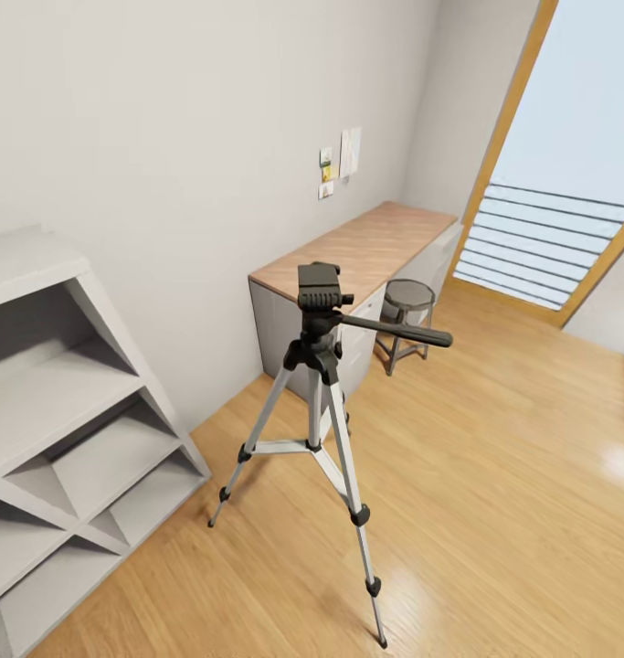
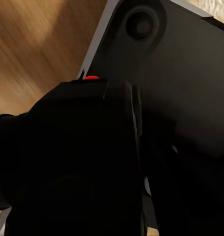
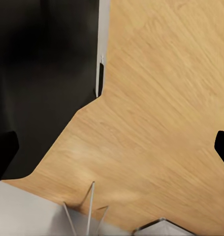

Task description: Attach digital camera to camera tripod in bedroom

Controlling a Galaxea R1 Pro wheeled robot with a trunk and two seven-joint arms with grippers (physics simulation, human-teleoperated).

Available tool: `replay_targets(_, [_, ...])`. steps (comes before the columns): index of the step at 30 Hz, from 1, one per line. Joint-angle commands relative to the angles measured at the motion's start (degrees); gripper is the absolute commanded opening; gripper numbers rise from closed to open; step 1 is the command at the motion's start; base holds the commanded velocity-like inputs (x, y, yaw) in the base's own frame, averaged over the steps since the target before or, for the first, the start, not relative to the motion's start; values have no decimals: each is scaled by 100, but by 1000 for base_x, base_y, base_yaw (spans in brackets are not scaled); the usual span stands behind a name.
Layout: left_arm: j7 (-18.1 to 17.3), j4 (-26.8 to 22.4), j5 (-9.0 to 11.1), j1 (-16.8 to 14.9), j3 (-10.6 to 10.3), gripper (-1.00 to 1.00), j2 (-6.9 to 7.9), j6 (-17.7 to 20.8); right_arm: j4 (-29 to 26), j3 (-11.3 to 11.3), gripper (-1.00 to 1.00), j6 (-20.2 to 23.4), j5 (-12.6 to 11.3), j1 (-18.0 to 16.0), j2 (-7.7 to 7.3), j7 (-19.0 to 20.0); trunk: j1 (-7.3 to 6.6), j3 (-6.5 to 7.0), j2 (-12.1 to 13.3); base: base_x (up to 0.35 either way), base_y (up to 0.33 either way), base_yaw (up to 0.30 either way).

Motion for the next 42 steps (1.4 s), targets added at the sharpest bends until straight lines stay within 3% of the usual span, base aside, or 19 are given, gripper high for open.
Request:
replay_targets(1, [-31, -1, 9, -2, 37, -100, 1, 17, 9, -49, 100, 5, 54, -6, -2, 14, 2, -18, -9, 0, 0, 0])
replay_targets(42, [-94, -1, 15, -2, 37, -100, 2, 19, 9, -49, 100, 5, 54, -6, -8, 16, 2, -399, -8, 0, 0, 0])
